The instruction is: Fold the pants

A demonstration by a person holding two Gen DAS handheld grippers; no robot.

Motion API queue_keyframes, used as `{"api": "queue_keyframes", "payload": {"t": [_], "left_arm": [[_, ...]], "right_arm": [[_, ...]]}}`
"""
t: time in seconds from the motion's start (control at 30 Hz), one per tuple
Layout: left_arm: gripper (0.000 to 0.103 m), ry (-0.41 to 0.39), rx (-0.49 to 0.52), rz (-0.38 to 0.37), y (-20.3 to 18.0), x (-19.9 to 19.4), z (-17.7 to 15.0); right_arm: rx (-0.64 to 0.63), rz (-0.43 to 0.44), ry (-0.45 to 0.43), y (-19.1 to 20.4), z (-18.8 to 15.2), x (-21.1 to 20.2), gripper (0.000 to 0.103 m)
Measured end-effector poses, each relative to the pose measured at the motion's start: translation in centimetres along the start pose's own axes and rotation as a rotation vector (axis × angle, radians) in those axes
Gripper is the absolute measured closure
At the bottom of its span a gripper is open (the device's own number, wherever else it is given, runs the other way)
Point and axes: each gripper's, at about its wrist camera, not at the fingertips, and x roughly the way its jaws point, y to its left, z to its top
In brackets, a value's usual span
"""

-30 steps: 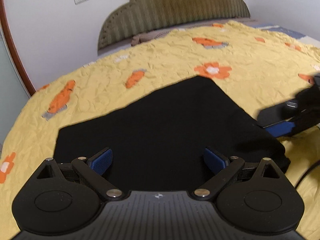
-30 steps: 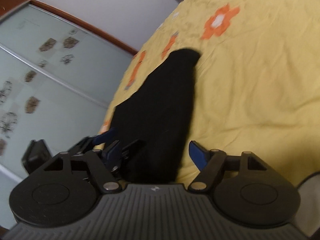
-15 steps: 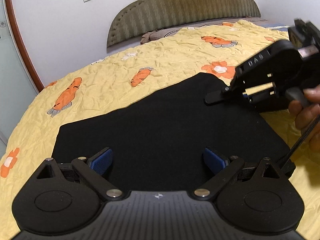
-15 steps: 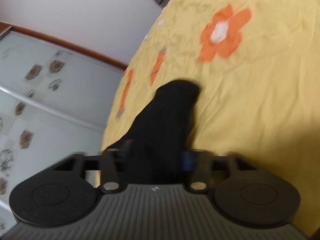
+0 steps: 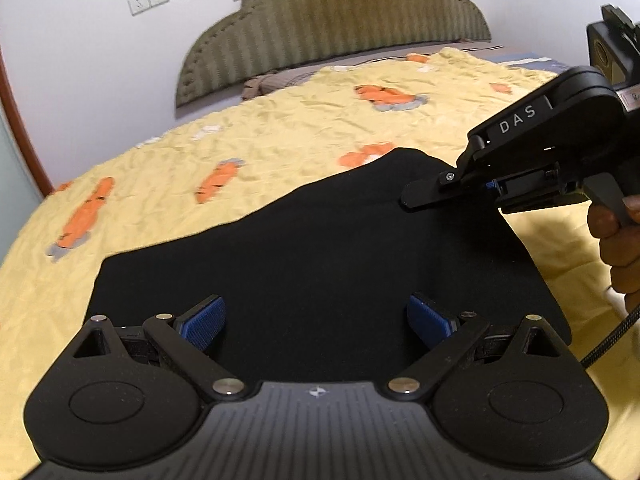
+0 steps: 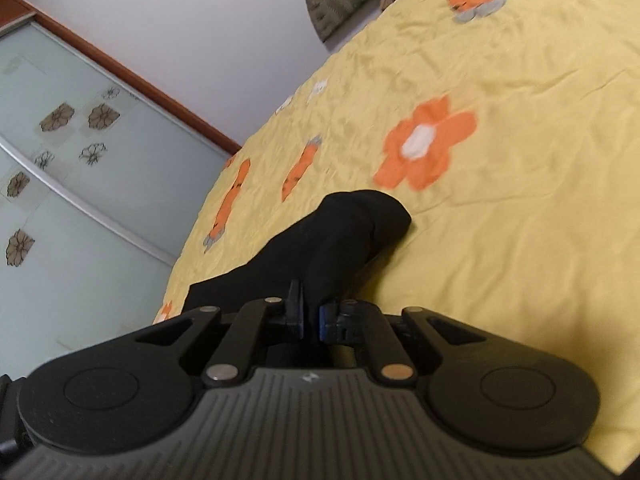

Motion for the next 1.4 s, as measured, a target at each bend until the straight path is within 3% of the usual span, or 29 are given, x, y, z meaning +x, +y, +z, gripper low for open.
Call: {"api": "queue_keyframes", "payload": {"t": [0.1, 0.2, 0.23, 0.33, 0.43, 0.5, 0.53, 0.57, 0.7, 0.8, 0.93, 1.0, 1.07, 1.13, 1.2, 1.27, 1.4], "left_arm": [[0.005, 0.009, 0.008, -0.033, -1.0, 0.3, 0.2], [0.005, 0.001, 0.029, -0.004, -1.5, 0.2, 0.1], [0.005, -0.002, 0.027, 0.002, -1.5, 0.2, 0.1], [0.005, 0.027, 0.004, -0.023, -1.2, 0.6, 0.2], [0.005, 0.047, -0.018, -0.034, -0.9, 0.8, 0.1], [0.005, 0.046, -0.023, -0.029, -0.9, 0.9, 0.2], [0.005, 0.044, -0.029, -0.03, -0.9, 0.9, 0.3], [0.005, 0.038, -0.036, -0.031, -0.9, 0.9, 0.4], [0.005, 0.032, -0.054, -0.031, -1.3, 1.6, 1.1], [0.005, 0.057, -0.063, -0.042, -1.5, 2.6, 1.3], [0.005, 0.056, -0.075, -0.036, -1.6, 2.2, 1.4], [0.005, 0.043, -0.068, -0.022, -1.5, 1.6, 1.4], [0.005, 0.031, -0.062, -0.001, -1.2, 1.2, 1.4], [0.005, 0.011, -0.077, 0.023, -0.5, 0.8, 1.3], [0.005, -0.002, -0.11, 0.035, 0.2, 0.3, 1.3], [0.005, -0.012, -0.127, 0.049, 0.8, -0.2, 0.9], [0.005, 0.036, -0.114, 0.108, 1.4, 0.6, -0.1]], "right_arm": [[-0.001, -0.019, -0.023, -1.0, 0.1, -1.9, 0.095], [0.013, -0.03, 0.006, -2.2, 0.5, -2.9, 0.094], [0.04, -0.032, 0.035, -3.0, 0.6, -2.7, 0.086], [0.141, -0.024, 0.014, -5.5, 1.7, -2.6, 0.042], [0.282, 0.139, 0.004, -7.7, 3.5, -1.1, 0.042], [0.267, 0.112, 0.014, -7.6, 4.6, 0.1, 0.057], [0.232, 0.077, 0.024, -7.2, 5.2, 0.7, 0.078], [0.198, 0.039, 0.029, -6.8, 5.6, 1.0, 0.084], [-0.007, -0.02, -0.018, -3.9, 7.0, 0.8, 0.089], [-0.266, -0.069, -0.066, -0.4, 7.7, 0.5, 0.09], [-0.209, -0.2, 0.031, -2.2, 8.3, 2.9, 0.09], [-0.134, -0.198, 0.032, -3.8, 8.3, 3.3, 0.087], [-0.141, -0.266, -0.014, -3.9, 8.0, 2.8, 0.064], [-0.222, -0.387, -0.084, -2.6, 7.6, 1.5, 0.053], [-0.325, -0.484, -0.169, -0.7, 6.4, -0.9, 0.056], [-0.43, -0.469, -0.181, 1.2, 4.6, -3.2, 0.056], [-0.585, -0.349, -0.052, 4.2, -0.9, -5.6, 0.047]]}}
